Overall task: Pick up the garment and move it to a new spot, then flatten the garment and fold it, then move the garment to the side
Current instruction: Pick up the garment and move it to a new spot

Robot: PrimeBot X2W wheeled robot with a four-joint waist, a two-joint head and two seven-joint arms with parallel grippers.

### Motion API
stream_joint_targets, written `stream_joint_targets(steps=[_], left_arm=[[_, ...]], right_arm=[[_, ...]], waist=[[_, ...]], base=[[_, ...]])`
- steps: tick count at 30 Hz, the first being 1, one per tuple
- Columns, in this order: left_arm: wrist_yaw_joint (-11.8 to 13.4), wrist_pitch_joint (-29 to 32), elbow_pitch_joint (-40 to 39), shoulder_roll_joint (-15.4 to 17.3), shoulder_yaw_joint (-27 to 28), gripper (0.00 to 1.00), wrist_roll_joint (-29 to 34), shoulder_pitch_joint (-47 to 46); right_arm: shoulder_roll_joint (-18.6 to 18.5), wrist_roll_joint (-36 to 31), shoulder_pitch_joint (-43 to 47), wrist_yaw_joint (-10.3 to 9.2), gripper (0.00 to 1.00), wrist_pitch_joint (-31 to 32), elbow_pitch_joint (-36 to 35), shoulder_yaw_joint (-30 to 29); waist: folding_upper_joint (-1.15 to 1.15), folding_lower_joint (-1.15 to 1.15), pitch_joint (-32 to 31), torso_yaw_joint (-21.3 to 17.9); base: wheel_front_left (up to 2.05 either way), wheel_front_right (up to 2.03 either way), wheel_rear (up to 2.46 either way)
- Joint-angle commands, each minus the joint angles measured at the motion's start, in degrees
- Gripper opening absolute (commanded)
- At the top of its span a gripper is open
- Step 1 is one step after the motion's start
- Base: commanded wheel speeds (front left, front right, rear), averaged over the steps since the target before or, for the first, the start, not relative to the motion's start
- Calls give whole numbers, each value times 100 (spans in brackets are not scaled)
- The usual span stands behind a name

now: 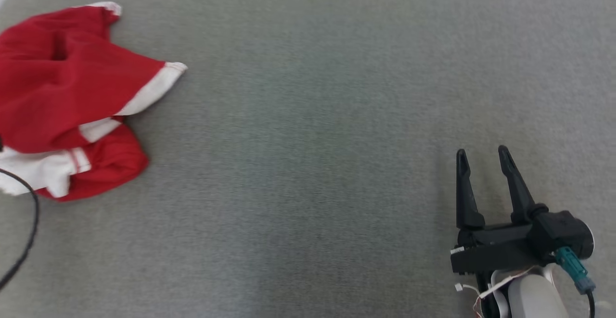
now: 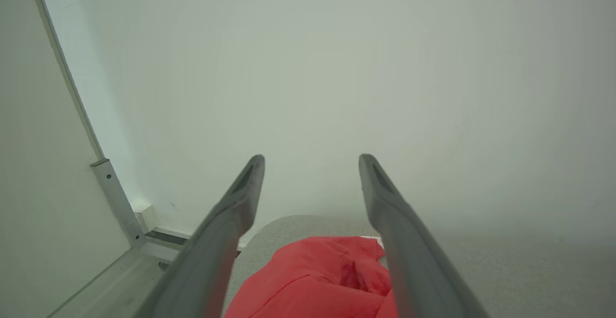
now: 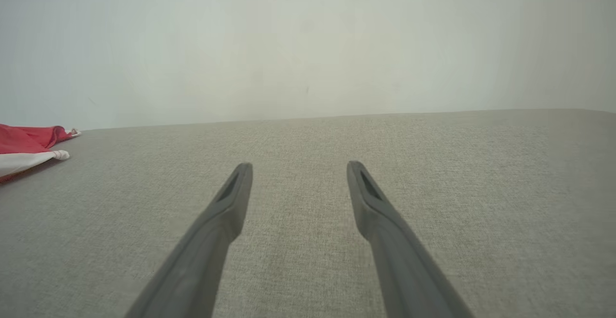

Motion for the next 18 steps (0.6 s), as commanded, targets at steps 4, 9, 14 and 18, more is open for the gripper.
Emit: stream_joint_targets(steps=[4, 9, 14, 18], left_arm=[[5, 379, 412, 296, -205, 100, -119, -337], [7, 1178, 918, 577, -489, 100, -245, -481], [7, 2283, 1304, 805, -749, 100, -534, -498], [7, 3270, 1510, 989, -1005, 100, -701, -505]], right_arm=[[15, 1, -127, -12, 100, -5, -92, 37], [18, 39, -163, -12, 100, -6, -127, 53], [19, 58, -150, -12, 100, -6, -102, 43], [20, 67, -126, -12, 100, -6, -71, 64]], waist=[[-1, -2, 482, -548], [-1, -2, 507, -683], [-1, -2, 415, -744], [-1, -2, 317, -774]], base=[[0, 0, 0], [0, 0, 0], [0, 0, 0], [0, 0, 0]])
